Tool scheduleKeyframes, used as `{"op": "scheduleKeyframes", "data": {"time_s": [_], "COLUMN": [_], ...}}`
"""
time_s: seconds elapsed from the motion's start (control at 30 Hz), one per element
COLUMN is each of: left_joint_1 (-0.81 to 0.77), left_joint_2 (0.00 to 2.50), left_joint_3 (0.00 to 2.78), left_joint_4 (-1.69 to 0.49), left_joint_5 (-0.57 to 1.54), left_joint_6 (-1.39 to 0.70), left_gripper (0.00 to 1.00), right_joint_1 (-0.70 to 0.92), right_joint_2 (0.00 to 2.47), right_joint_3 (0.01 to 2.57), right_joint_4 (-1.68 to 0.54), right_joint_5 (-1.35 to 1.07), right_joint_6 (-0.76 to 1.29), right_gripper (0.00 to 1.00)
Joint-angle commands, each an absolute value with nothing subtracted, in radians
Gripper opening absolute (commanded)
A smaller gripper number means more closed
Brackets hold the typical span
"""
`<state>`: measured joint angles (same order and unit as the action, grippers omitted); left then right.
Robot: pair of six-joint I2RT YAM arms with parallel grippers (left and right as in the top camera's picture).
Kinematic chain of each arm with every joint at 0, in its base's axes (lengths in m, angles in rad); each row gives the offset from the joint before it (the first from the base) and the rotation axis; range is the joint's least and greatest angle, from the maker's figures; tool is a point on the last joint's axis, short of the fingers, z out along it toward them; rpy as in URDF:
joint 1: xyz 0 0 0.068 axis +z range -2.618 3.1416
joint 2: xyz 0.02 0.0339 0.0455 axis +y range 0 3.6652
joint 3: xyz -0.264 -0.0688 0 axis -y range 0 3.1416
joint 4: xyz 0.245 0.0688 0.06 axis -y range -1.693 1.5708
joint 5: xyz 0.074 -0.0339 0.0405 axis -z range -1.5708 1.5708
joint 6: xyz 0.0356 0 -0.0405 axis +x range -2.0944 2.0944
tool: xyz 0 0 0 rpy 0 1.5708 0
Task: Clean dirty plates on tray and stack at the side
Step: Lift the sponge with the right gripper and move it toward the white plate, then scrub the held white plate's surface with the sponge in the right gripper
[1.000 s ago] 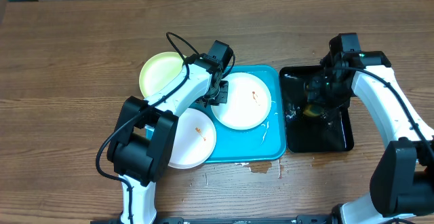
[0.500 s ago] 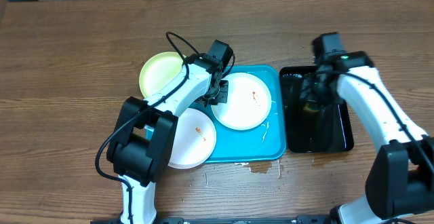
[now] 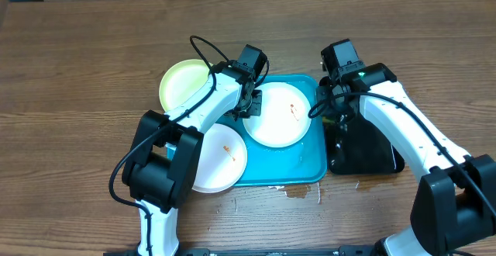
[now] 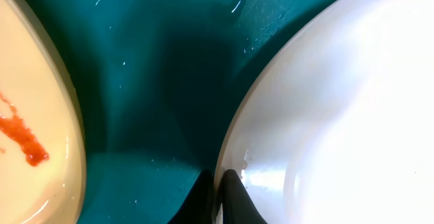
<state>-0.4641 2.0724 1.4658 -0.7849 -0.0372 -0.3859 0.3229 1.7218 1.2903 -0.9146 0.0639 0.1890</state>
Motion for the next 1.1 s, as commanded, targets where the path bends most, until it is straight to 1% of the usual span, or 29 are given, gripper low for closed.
{"op": "scheduleKeyframes", "data": {"time_s": [0.0, 0.17, 0.33, 0.73, 1.07], "left_joint_1": [-0.462, -0.462, -0.462, -0.462, -0.462], "left_joint_2": [2.088, 2.088, 2.088, 2.088, 2.088], "left_joint_3": [1.459, 1.459, 1.459, 1.459, 1.459], "left_joint_4": [-0.781, -0.781, -0.785, -0.786, -0.786], "left_joint_5": [-0.055, -0.055, -0.055, -0.054, -0.051], "left_joint_6": [-0.373, -0.373, -0.373, -0.373, -0.373], "left_gripper": [0.04, 0.04, 0.04, 0.04, 0.04], "right_joint_1": [0.333, 0.369, 0.398, 0.420, 0.420], "right_joint_2": [1.711, 1.715, 1.724, 1.851, 1.900], "right_joint_3": [1.308, 1.304, 1.272, 1.268, 1.263], "right_joint_4": [-0.879, -0.828, -0.765, -0.710, -0.672], "right_joint_5": [-0.047, -0.038, 0.044, 0.043, 0.043], "right_joint_6": [0.155, 0.147, 0.148, 0.162, 0.179], "right_gripper": [0.04, 0.04, 0.04, 0.04, 0.04]}}
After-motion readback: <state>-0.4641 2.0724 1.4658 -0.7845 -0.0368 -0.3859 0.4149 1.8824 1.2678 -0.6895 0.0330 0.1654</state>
